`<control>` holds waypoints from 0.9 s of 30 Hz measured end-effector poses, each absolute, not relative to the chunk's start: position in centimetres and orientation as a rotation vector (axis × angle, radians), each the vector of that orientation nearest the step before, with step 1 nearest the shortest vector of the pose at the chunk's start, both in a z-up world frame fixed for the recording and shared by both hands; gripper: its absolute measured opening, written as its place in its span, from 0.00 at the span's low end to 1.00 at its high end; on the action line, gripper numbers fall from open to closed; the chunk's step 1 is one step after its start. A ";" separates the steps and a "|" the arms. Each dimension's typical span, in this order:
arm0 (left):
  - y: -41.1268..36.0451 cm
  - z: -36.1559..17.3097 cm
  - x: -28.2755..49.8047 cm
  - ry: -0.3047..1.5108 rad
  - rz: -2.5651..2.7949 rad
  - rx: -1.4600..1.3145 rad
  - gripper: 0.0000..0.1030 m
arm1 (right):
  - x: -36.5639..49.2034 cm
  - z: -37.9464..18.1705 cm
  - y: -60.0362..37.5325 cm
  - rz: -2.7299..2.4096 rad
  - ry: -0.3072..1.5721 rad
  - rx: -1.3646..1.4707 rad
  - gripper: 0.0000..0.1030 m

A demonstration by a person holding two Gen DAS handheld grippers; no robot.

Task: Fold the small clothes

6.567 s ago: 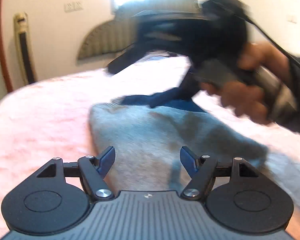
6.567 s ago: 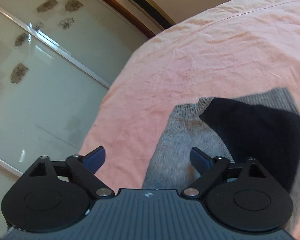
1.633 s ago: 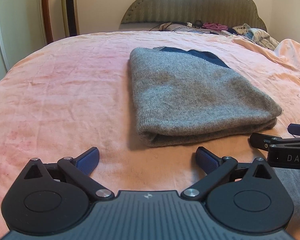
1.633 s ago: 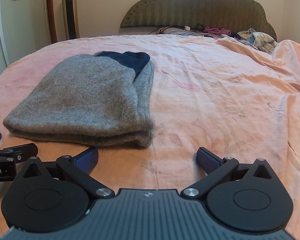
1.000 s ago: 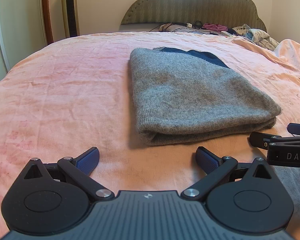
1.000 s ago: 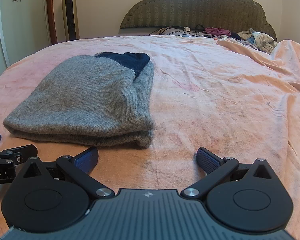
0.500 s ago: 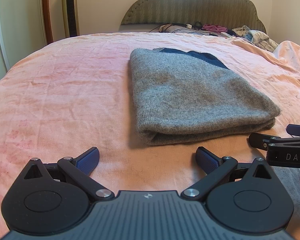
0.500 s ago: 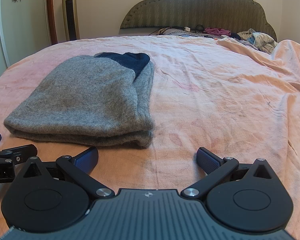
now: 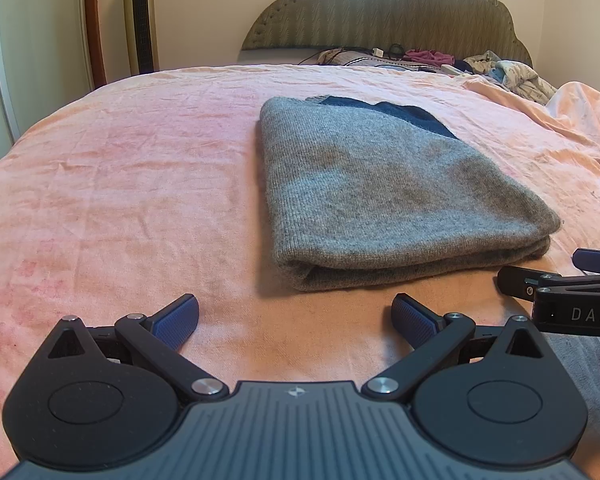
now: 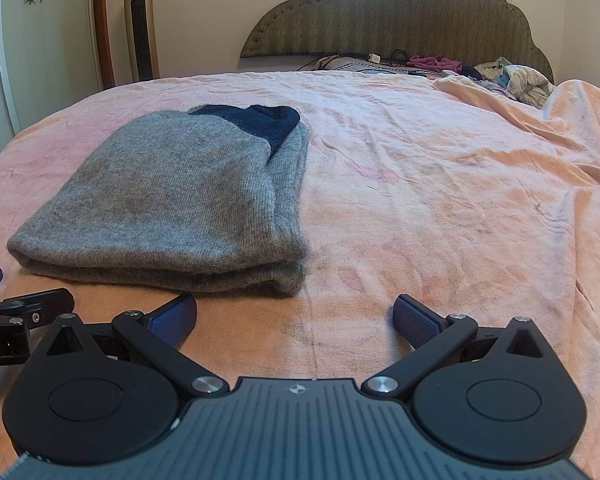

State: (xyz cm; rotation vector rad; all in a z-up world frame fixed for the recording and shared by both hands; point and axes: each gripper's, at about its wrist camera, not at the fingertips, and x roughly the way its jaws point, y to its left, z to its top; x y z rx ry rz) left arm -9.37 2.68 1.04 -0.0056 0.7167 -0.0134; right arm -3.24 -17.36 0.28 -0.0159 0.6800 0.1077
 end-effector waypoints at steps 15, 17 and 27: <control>2.7 1.0 -9.3 0.716 -0.012 -0.007 1.00 | -3.2 0.3 -17.4 0.107 0.680 -0.015 1.00; 2.5 0.9 -9.2 0.721 -0.006 0.005 1.00 | -3.3 0.3 -17.4 0.107 0.680 -0.016 1.00; 2.3 0.9 -9.2 0.723 0.010 0.006 1.00 | -3.3 0.3 -17.3 0.106 0.679 -0.015 1.00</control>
